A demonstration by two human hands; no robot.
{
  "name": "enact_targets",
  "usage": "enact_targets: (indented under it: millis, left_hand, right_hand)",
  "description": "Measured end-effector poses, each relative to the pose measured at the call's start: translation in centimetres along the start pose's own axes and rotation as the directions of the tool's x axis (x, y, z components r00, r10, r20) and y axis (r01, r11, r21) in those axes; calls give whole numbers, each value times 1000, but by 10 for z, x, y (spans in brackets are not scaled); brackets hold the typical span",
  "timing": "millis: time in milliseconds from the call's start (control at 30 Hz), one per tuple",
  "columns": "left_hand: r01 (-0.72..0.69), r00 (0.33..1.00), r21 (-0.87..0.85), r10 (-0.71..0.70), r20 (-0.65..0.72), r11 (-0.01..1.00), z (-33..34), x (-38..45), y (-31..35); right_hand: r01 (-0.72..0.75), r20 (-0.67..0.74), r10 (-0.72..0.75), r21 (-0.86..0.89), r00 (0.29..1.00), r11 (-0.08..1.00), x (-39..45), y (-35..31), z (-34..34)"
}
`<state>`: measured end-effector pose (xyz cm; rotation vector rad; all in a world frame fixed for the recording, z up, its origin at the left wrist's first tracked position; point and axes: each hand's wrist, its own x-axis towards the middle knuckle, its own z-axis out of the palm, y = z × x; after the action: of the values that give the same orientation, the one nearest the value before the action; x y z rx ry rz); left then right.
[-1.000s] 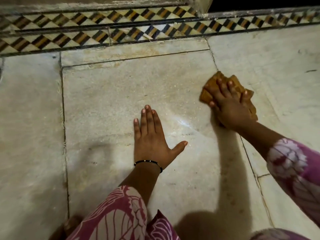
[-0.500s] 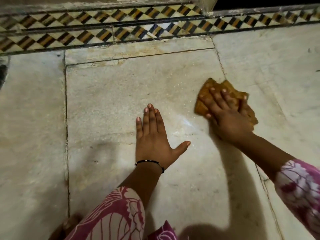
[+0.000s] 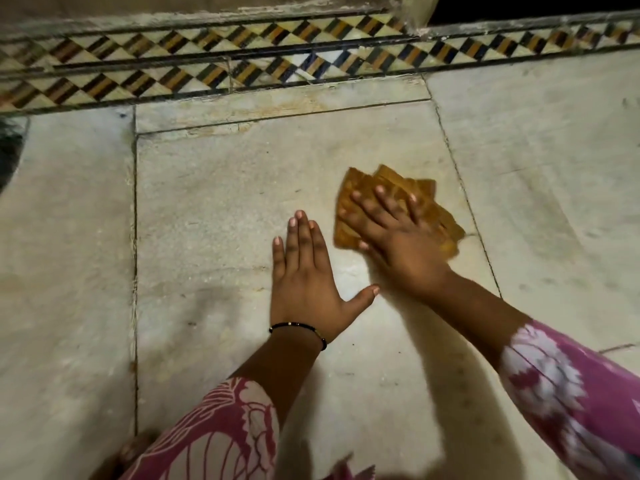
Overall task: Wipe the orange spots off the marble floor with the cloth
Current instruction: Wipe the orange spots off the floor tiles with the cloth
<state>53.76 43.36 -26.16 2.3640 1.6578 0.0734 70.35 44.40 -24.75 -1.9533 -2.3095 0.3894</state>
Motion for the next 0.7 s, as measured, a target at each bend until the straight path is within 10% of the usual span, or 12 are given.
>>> enact_targets:
  millis: [300,533,700]
  left_hand:
    - [2,1000,-4,-2,5,1000,0,-1,-1]
    - [-4,1000,-2,4,4,1000,-1,-1,-1]
    - [-6,1000,6,6,21,1000,-2,-1,-1]
  right_hand:
    - [-493,-154,505,110,849,863,22,76,-27]
    - [-47,-79,48,5,996,999,-13,9,-1]
    - [-134,-4,134,-71,991,988,-99,62,-12]
